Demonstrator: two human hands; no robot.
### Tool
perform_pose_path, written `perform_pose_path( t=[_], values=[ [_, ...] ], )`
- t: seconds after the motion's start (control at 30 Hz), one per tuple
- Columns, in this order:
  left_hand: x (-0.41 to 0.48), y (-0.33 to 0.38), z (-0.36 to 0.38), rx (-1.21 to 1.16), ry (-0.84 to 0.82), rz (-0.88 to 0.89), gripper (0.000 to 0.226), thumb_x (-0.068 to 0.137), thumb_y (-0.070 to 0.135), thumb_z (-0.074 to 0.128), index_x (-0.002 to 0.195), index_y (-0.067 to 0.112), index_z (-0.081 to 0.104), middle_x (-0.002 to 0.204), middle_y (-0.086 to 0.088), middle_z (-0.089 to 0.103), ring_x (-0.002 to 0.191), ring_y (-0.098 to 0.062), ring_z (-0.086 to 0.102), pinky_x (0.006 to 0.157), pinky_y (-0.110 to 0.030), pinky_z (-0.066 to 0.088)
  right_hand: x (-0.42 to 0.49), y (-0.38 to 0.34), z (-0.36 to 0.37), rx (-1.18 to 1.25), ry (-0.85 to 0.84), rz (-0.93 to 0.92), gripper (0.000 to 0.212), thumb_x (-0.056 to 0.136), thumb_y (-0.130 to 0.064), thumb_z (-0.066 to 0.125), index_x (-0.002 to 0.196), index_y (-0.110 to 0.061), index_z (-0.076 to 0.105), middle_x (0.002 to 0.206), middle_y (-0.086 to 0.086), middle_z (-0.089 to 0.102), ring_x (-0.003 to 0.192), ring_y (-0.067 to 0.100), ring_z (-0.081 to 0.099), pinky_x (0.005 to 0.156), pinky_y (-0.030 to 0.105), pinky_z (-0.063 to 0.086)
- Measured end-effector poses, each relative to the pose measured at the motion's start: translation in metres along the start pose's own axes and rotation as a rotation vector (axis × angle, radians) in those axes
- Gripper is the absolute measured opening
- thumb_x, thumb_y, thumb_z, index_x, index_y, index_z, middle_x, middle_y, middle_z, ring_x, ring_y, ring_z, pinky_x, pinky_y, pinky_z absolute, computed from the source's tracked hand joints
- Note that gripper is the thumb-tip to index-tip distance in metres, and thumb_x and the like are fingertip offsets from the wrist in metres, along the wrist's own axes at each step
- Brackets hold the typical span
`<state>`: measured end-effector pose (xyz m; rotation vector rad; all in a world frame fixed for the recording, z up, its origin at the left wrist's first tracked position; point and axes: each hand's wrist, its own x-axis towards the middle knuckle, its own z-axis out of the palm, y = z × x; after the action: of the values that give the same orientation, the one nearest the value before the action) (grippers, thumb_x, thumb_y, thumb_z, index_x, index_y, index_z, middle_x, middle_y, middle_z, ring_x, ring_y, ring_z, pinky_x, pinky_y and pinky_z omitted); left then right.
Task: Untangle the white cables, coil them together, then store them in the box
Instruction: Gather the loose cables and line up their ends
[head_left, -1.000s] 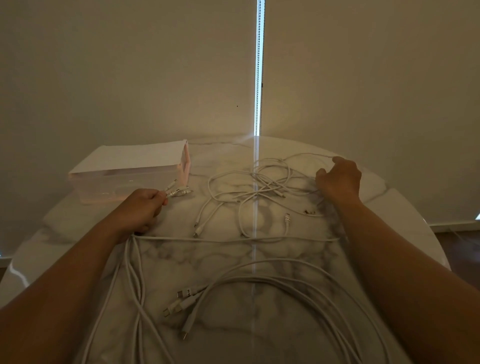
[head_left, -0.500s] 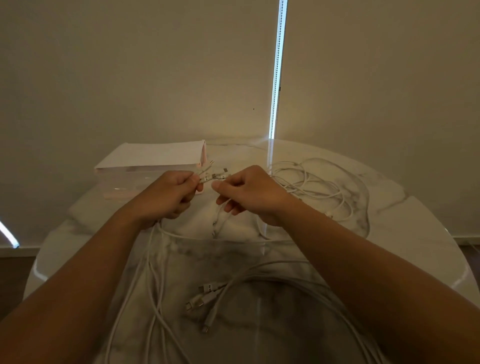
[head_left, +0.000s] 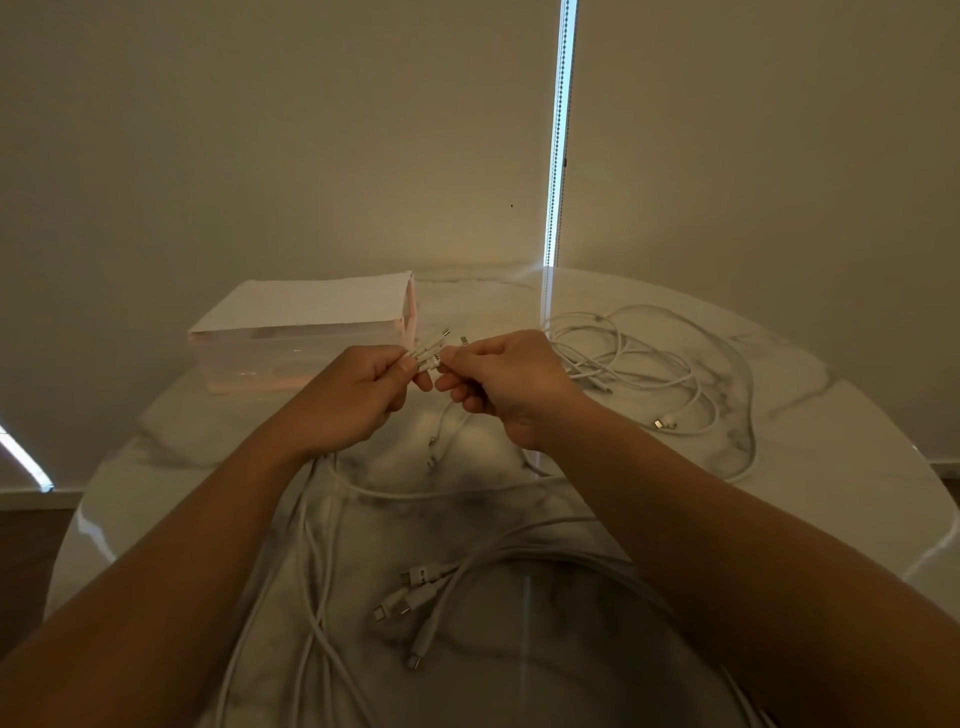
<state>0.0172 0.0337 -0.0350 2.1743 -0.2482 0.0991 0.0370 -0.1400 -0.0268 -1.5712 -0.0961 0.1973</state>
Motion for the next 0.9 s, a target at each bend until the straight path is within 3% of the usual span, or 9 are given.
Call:
perform_pose_path(
  t=[0.13, 0.23, 0.33, 0.43, 0.5, 0.63, 0.73, 0.8, 0.9],
  values=[
    [0.001, -0.003, 0.000, 0.014, -0.011, -0.019, 0.032, 0.105, 0.023, 0.038, 0.090, 0.009, 0.063, 0.054, 0.004, 0.041, 0.042, -0.007, 0.032, 0.040, -0.019, 0.028, 0.002, 0.002, -0.005, -0.064, 0.019, -0.046, 0.018, 0.090, -0.016, 0.069, 0.086, 0.000, 0.073, 0.070, 0.010, 0.070, 0.054, 0.012, 0.058, 0.056, 0.025, 0.051],
    [0.001, -0.005, 0.000, -0.006, -0.014, -0.027, 0.031, 0.105, 0.023, 0.037, 0.084, 0.012, 0.057, 0.055, 0.004, 0.040, 0.042, -0.007, 0.031, 0.039, -0.019, 0.027, 0.007, 0.001, -0.010, -0.250, 0.085, -0.152, 0.025, 0.086, -0.028, 0.075, 0.076, -0.005, 0.073, 0.061, 0.004, 0.066, 0.051, 0.009, 0.055, 0.054, 0.026, 0.049],
    [0.001, -0.007, -0.002, -0.095, -0.020, -0.027, 0.029, 0.105, 0.024, 0.036, 0.083, 0.014, 0.053, 0.057, 0.004, 0.036, 0.044, -0.007, 0.028, 0.040, -0.019, 0.023, 0.015, -0.002, -0.021, -0.219, 0.132, -0.135, 0.035, 0.087, -0.035, 0.072, 0.082, -0.001, 0.070, 0.066, 0.003, 0.064, 0.054, 0.012, 0.055, 0.054, 0.028, 0.047],
    [0.000, -0.007, -0.001, -0.113, -0.065, -0.005, 0.027, 0.105, 0.024, 0.036, 0.088, 0.012, 0.053, 0.058, 0.003, 0.035, 0.045, -0.008, 0.028, 0.040, -0.020, 0.023, 0.011, -0.004, -0.022, -0.068, -0.060, 0.022, 0.026, 0.093, -0.025, 0.067, 0.096, 0.001, 0.069, 0.081, 0.015, 0.070, 0.062, 0.021, 0.065, 0.056, 0.029, 0.055],
    [-0.001, -0.006, 0.000, -0.091, -0.100, 0.009, 0.027, 0.105, 0.023, 0.036, 0.091, 0.010, 0.056, 0.058, 0.004, 0.037, 0.046, -0.008, 0.029, 0.041, -0.020, 0.025, 0.009, -0.005, -0.020, 0.040, -0.135, 0.041, 0.020, 0.093, -0.014, 0.065, 0.098, 0.005, 0.068, 0.079, 0.018, 0.071, 0.061, 0.020, 0.067, 0.058, 0.027, 0.058],
    [-0.003, -0.005, -0.005, 0.117, -0.127, 0.095, 0.028, 0.104, 0.018, 0.038, 0.089, 0.014, 0.062, 0.061, 0.002, 0.057, 0.050, -0.007, 0.044, 0.050, -0.019, 0.037, 0.010, -0.002, -0.020, 0.055, -0.148, -0.017, 0.012, 0.090, -0.005, 0.067, 0.093, 0.006, 0.070, 0.073, 0.018, 0.070, 0.057, 0.018, 0.067, 0.054, 0.023, 0.056],
    [-0.003, -0.006, -0.008, 0.372, -0.101, 0.126, 0.030, 0.102, 0.015, 0.043, 0.084, 0.025, 0.065, 0.077, 0.014, 0.068, 0.065, -0.007, 0.058, 0.060, -0.016, 0.042, 0.010, 0.002, -0.018, 0.014, -0.178, -0.008, 0.013, 0.089, -0.003, 0.067, 0.096, 0.007, 0.070, 0.076, 0.019, 0.071, 0.059, 0.019, 0.068, 0.054, 0.023, 0.055],
    [-0.002, -0.006, -0.006, 0.358, -0.079, 0.100, 0.029, 0.101, 0.014, 0.043, 0.084, 0.022, 0.066, 0.075, 0.011, 0.069, 0.065, -0.007, 0.062, 0.061, -0.015, 0.045, 0.011, 0.003, -0.018, 0.019, -0.184, 0.001, 0.014, 0.089, -0.004, 0.068, 0.097, 0.007, 0.071, 0.078, 0.020, 0.072, 0.062, 0.020, 0.070, 0.056, 0.024, 0.056],
    [-0.001, -0.007, -0.003, 0.291, -0.081, 0.075, 0.029, 0.102, 0.014, 0.042, 0.082, 0.014, 0.064, 0.070, 0.002, 0.065, 0.055, -0.007, 0.056, 0.058, -0.027, 0.047, 0.011, 0.003, -0.021, 0.068, -0.187, 0.025, 0.014, 0.088, -0.005, 0.069, 0.096, 0.006, 0.071, 0.078, 0.018, 0.072, 0.062, 0.020, 0.070, 0.057, 0.024, 0.058]
  ],
)
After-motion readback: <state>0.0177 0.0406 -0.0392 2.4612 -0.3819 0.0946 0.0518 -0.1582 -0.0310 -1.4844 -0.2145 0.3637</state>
